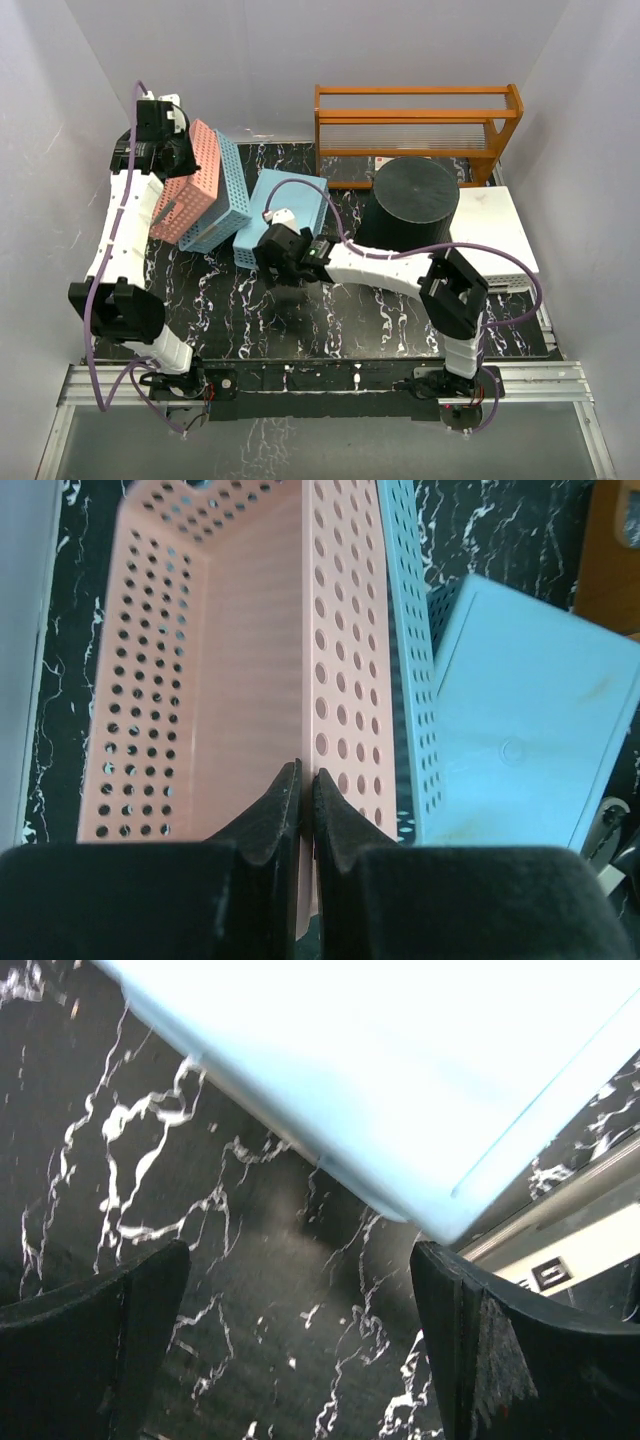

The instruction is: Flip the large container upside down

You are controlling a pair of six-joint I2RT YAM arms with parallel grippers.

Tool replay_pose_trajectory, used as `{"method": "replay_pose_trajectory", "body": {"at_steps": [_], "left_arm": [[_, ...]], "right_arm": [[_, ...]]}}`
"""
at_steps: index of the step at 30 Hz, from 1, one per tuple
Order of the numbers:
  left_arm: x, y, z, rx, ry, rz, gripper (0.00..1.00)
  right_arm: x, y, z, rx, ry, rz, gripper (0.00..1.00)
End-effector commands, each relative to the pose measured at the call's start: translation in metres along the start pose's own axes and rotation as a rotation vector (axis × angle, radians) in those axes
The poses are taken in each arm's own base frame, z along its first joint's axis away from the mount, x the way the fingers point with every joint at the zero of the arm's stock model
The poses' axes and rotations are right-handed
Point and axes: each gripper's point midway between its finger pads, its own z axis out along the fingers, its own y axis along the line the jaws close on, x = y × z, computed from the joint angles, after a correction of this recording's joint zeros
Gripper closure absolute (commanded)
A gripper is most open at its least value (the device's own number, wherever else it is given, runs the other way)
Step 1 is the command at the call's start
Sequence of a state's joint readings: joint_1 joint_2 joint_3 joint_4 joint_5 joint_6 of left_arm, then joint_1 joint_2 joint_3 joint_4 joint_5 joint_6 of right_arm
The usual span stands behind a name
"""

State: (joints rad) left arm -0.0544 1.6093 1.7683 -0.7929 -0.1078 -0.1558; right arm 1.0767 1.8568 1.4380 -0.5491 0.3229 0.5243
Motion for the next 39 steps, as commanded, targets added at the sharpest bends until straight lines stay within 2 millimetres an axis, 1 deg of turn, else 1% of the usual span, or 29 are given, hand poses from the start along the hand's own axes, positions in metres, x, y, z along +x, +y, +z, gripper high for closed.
{"method": "replay_pose_trajectory", "body": {"at_steps": [1,3,5,8,10,12,16,19,22,24,26,29,31,33,34,36,39], "left_arm": [[-0.007,0.001,-0.019,0.006,-0.039,0.006,1.00],[-0.002,0.001,-0.017,0.009,-0.032,0.005,1.00],[0.002,0.002,-0.018,0.009,-0.029,0.005,1.00],[0.002,0.003,-0.022,0.009,-0.032,0.013,1.00],[0.003,0.002,-0.025,0.014,-0.030,0.021,1.00],[0.003,0.003,-0.027,0.014,-0.026,0.026,1.00],[-0.001,0.007,-0.036,-0.002,-0.035,0.039,1.00],[-0.009,0.010,-0.045,-0.016,-0.062,0.043,1.00],[-0.017,0.010,-0.055,-0.014,-0.087,0.046,1.00],[-0.022,0.011,-0.059,-0.016,-0.094,0.052,1.00],[-0.024,0.012,-0.064,-0.021,-0.095,0.058,1.00],[-0.029,0.010,-0.073,-0.005,-0.113,0.055,1.00],[-0.030,0.007,-0.079,0.015,-0.125,0.050,1.00],[-0.032,0.004,-0.083,0.030,-0.134,0.042,1.00],[-0.033,0.003,-0.086,0.037,-0.140,0.042,1.00],[-0.035,0.003,-0.089,0.037,-0.146,0.040,1.00],[-0.036,0.004,-0.093,0.037,-0.150,0.036,1.00]], "right_arm": [[-0.070,-0.022,-0.005,0.004,-0.136,0.108,0.07],[-0.086,-0.033,0.003,-0.021,-0.150,0.160,0.07],[-0.095,-0.044,0.012,-0.038,-0.140,0.202,0.07],[-0.101,-0.058,0.027,-0.007,-0.118,0.248,0.07],[-0.105,-0.061,0.034,0.020,-0.107,0.262,0.06],[-0.102,-0.062,0.044,0.034,-0.088,0.269,0.06],[-0.084,-0.054,0.062,0.012,-0.023,0.295,0.06],[-0.075,-0.035,0.066,-0.096,0.009,0.307,0.06],[-0.078,-0.001,0.061,-0.263,0.004,0.289,0.07],[-0.082,0.017,0.055,-0.323,-0.007,0.261,0.08],[-0.091,0.025,0.049,-0.335,-0.030,0.241,0.08],[-0.109,0.024,0.041,-0.319,-0.086,0.244,0.08],[-0.116,0.023,0.038,-0.312,-0.111,0.247,0.08],[-0.121,0.028,0.036,-0.341,-0.124,0.242,0.09],[-0.122,0.034,0.035,-0.376,-0.122,0.239,0.10],[-0.123,0.053,0.032,-0.473,-0.114,0.230,0.11],[-0.123,0.081,0.034,-0.555,-0.105,0.215,0.11]]}}
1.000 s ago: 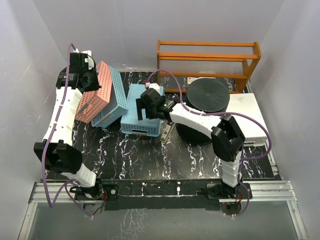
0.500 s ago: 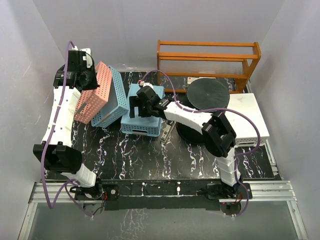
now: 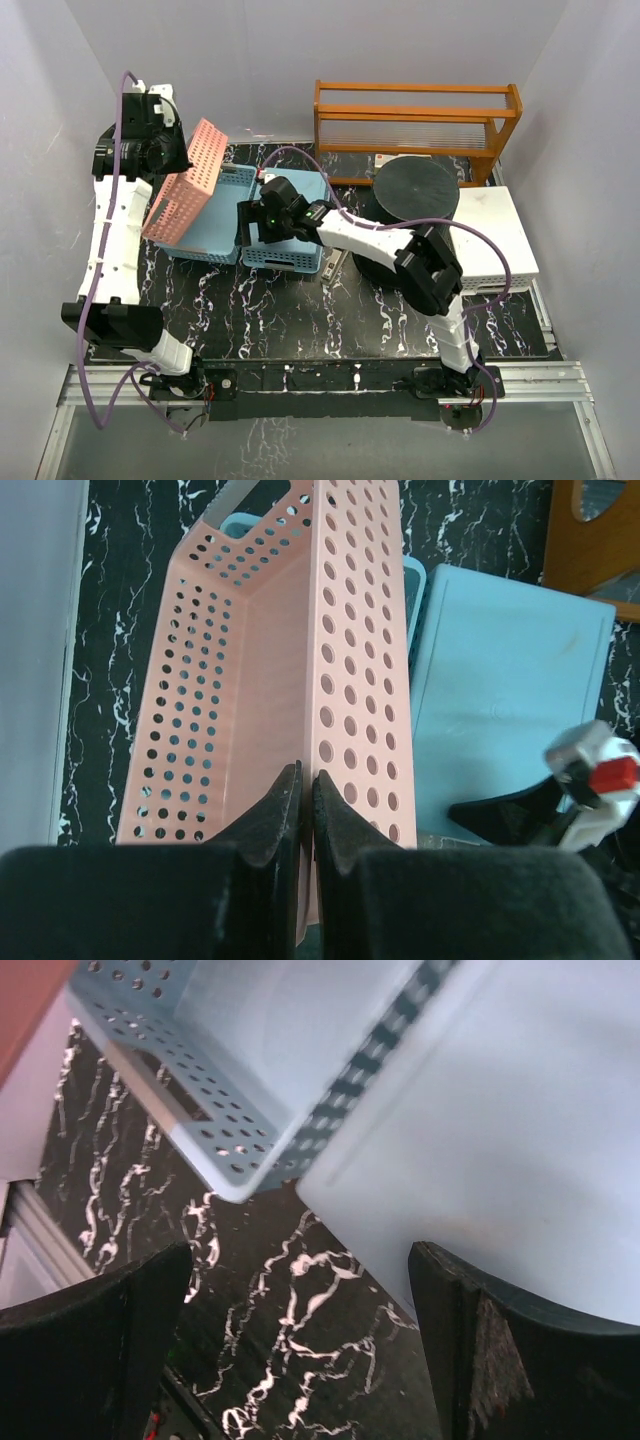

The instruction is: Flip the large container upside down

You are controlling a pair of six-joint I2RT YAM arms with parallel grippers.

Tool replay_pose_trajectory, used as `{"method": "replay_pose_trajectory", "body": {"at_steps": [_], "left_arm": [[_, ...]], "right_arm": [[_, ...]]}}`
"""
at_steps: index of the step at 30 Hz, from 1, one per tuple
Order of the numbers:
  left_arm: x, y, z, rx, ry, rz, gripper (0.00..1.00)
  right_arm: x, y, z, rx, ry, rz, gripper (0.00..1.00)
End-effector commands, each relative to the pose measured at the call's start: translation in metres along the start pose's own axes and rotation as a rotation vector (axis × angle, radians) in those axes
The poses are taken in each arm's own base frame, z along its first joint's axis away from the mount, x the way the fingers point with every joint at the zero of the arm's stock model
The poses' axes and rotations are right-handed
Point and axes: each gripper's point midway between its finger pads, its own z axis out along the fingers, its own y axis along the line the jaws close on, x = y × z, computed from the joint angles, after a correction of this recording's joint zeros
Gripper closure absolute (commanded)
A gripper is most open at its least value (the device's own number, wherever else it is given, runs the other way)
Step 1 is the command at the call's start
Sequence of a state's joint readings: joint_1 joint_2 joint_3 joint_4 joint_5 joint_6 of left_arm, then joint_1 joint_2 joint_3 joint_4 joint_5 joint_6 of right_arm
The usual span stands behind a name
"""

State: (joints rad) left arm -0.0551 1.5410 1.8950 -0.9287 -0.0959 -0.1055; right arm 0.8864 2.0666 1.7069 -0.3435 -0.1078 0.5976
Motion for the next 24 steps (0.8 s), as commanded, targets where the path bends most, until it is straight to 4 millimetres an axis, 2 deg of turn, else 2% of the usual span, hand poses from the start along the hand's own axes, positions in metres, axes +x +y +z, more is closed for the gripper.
{"method": "replay_pose_trajectory", "body": {"at_steps": [1,5,8,11,15,17,20,24], "left_arm": [[-0.020,0.001,-0.037,0.015,-0.098,-0.011,1.00],[-0.023,0.006,-0.045,-0.008,-0.113,-0.019,1.00],[-0.025,0.011,-0.052,-0.032,-0.132,-0.024,1.00],[-0.033,0.013,-0.063,-0.040,-0.174,-0.032,1.00],[-0.045,0.009,-0.079,-0.011,-0.231,-0.054,1.00],[-0.051,0.002,-0.087,0.031,-0.262,-0.065,1.00],[-0.058,-0.009,-0.099,0.096,-0.301,-0.081,1.00],[-0.063,-0.021,-0.107,0.169,-0.327,-0.094,1.00]], "right_arm": [[-0.010,0.057,0.015,-0.196,-0.018,-0.024,0.11],[0.012,0.094,0.041,-0.299,0.055,-0.026,0.11],[0.016,0.116,0.044,-0.353,0.085,-0.037,0.13],[0.001,0.120,0.024,-0.329,0.034,-0.081,0.13],[-0.039,0.107,-0.032,-0.207,-0.122,-0.155,0.10],[-0.052,0.082,-0.056,-0.094,-0.178,-0.164,0.09],[-0.067,0.027,-0.090,0.081,-0.240,-0.116,0.07],[-0.064,-0.062,-0.105,0.256,-0.228,0.013,0.07]]}}
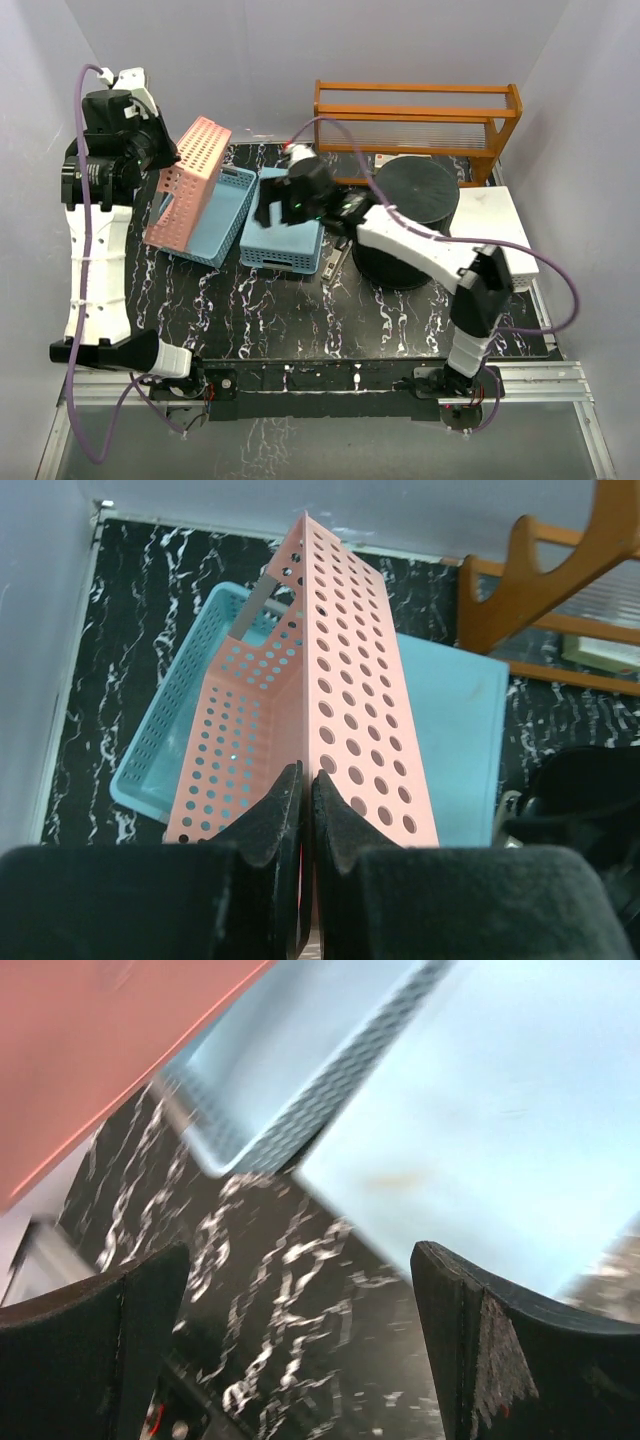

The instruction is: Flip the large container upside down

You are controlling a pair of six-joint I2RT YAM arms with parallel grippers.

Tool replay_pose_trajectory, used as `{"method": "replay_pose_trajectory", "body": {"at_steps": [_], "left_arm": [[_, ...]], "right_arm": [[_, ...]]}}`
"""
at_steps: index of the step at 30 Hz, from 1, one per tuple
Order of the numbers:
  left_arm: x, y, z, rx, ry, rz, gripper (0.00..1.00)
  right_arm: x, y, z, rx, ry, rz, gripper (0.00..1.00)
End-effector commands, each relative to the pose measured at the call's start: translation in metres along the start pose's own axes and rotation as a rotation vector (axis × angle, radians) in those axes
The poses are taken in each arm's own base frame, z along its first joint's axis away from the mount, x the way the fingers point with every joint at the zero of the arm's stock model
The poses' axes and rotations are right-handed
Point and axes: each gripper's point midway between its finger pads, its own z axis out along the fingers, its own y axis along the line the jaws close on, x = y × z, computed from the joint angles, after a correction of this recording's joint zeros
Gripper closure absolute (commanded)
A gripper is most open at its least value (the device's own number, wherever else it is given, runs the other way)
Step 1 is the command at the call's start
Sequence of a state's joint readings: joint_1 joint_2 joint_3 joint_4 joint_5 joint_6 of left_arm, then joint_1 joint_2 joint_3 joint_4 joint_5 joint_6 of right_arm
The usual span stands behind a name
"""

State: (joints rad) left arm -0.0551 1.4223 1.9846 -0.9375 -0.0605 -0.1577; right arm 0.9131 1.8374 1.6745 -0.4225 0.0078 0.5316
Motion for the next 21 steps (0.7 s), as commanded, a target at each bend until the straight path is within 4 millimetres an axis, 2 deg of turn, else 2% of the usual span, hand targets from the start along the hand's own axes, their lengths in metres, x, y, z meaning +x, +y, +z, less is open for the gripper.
{"method": "replay_pose_trajectory", "body": {"at_steps": [1,5,6,11,14,16,21], "left_arm": [[-0.031,-0.022,-0.028,0.124,-0.128,-0.037,1.00],[-0.023,-0.029,-0.021,0.161,-0.102,-0.048,1.00],[-0.024,-0.029,-0.031,0.167,-0.120,-0.050,1.00],[-0.021,-0.030,-0.034,0.176,-0.118,-0.046,1.00],[-0.017,-0.032,-0.033,0.192,-0.108,-0.043,1.00],[-0.014,-0.034,-0.032,0.201,-0.099,-0.045,1.00],[-0.007,-0.035,-0.030,0.211,-0.086,-0.051,1.00]], "right_arm": [[-0.015,-0.106,-0.018,0.269,-0.058,0.102,0.07],[-0.004,-0.129,-0.004,0.346,0.007,0.129,0.06],[0.000,-0.132,0.002,0.362,0.024,0.135,0.06],[0.024,-0.157,0.023,0.480,0.085,0.191,0.05],[0.035,-0.161,0.032,0.483,0.101,0.217,0.04],[0.038,-0.145,0.045,0.379,0.119,0.217,0.04],[0.030,-0.082,0.068,0.011,0.120,0.173,0.06]]}}
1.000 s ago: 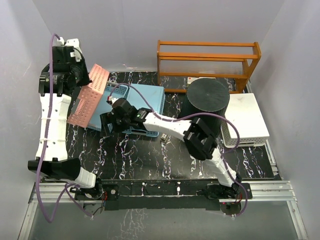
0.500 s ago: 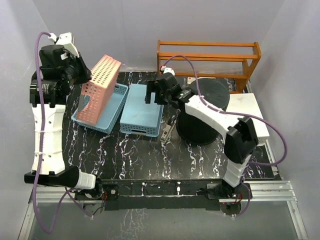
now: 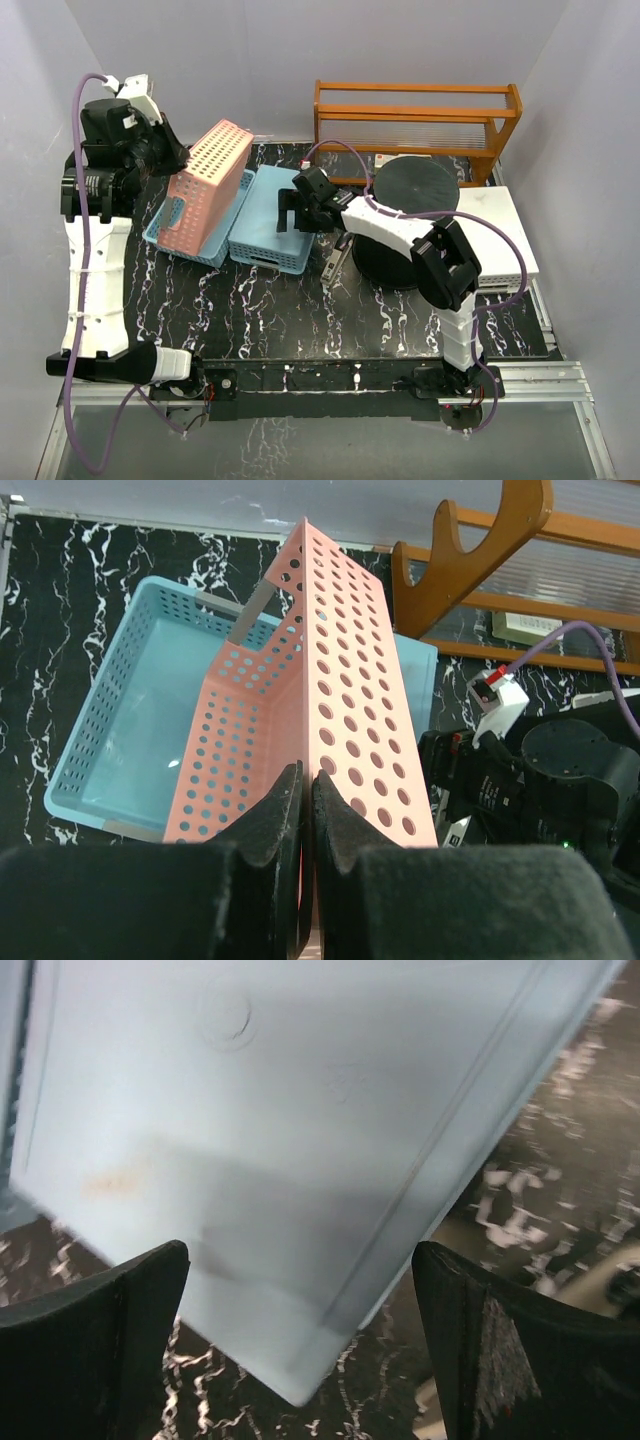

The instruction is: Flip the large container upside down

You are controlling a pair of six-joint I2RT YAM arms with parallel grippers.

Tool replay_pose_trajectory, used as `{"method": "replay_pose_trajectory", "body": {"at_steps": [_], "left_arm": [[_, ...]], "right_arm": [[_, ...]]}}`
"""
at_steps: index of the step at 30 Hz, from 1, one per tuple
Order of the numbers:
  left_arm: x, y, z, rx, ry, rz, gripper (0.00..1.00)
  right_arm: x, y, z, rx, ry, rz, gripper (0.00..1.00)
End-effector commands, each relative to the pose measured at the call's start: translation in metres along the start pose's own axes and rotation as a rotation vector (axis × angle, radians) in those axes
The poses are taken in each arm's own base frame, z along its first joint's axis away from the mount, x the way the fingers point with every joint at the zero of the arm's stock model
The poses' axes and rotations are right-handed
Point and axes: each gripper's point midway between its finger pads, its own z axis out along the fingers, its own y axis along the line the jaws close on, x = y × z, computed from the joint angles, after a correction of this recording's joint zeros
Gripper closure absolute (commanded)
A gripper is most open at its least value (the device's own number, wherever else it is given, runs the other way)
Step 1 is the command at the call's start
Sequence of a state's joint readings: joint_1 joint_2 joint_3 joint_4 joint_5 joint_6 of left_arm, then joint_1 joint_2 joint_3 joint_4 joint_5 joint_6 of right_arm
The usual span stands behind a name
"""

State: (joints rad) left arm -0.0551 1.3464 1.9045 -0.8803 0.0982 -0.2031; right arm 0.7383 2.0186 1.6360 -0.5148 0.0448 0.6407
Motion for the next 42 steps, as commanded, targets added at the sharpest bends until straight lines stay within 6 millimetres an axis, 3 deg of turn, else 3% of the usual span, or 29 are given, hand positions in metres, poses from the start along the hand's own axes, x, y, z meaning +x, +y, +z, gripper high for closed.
{"method": "replay_pose_trajectory", "body": {"at_steps": [1,5,10,14,17,19,20,24,29,31,34,39,42], "left_arm": [[-0.009,-0.009,-0.012,0.046,-0.058,-0.003,1.00],[-0.002,-0.004,-0.011,0.019,-0.034,-0.001,1.00],[0.003,-0.005,-0.013,0.030,-0.028,-0.007,1.00],[0.003,-0.003,-0.017,0.014,-0.024,-0.007,1.00],[0.002,-0.004,-0.020,0.016,-0.023,-0.013,1.00],[-0.002,-0.006,-0.024,0.020,-0.042,-0.016,1.00],[-0.005,-0.005,-0.026,0.016,-0.054,-0.018,1.00],[-0.019,-0.001,-0.031,-0.021,-0.080,-0.013,1.00],[-0.031,0.000,-0.036,-0.045,-0.124,-0.056,1.00],[-0.041,-0.003,-0.042,-0.037,-0.171,-0.087,1.00],[-0.060,-0.007,-0.055,-0.022,-0.248,-0.120,1.00],[-0.077,-0.011,-0.067,-0.019,-0.275,-0.122,1.00],[-0.080,-0.014,-0.076,-0.008,-0.299,-0.121,1.00]], "right_arm": [[-0.007,0.077,-0.005,-0.368,-0.009,-0.080,0.06],[-0.011,0.108,0.000,-0.436,-0.008,-0.131,0.06],[-0.025,0.113,0.020,-0.408,-0.025,-0.154,0.06],[-0.036,0.114,0.023,-0.385,-0.041,-0.180,0.06],[-0.042,0.113,0.010,-0.372,-0.044,-0.183,0.06],[-0.044,0.121,-0.023,-0.406,-0.080,-0.195,0.06],[-0.032,0.120,-0.026,-0.408,-0.079,-0.196,0.06],[0.009,0.131,-0.073,-0.485,-0.118,-0.191,0.06],[0.074,0.152,-0.091,-0.610,-0.062,-0.174,0.07],[0.095,0.166,-0.085,-0.634,-0.024,-0.196,0.08],[0.115,0.181,-0.059,-0.593,0.042,-0.207,0.08],[0.109,0.199,-0.015,-0.567,0.045,-0.175,0.08],[0.082,0.194,0.012,-0.503,-0.008,-0.190,0.08]]}}
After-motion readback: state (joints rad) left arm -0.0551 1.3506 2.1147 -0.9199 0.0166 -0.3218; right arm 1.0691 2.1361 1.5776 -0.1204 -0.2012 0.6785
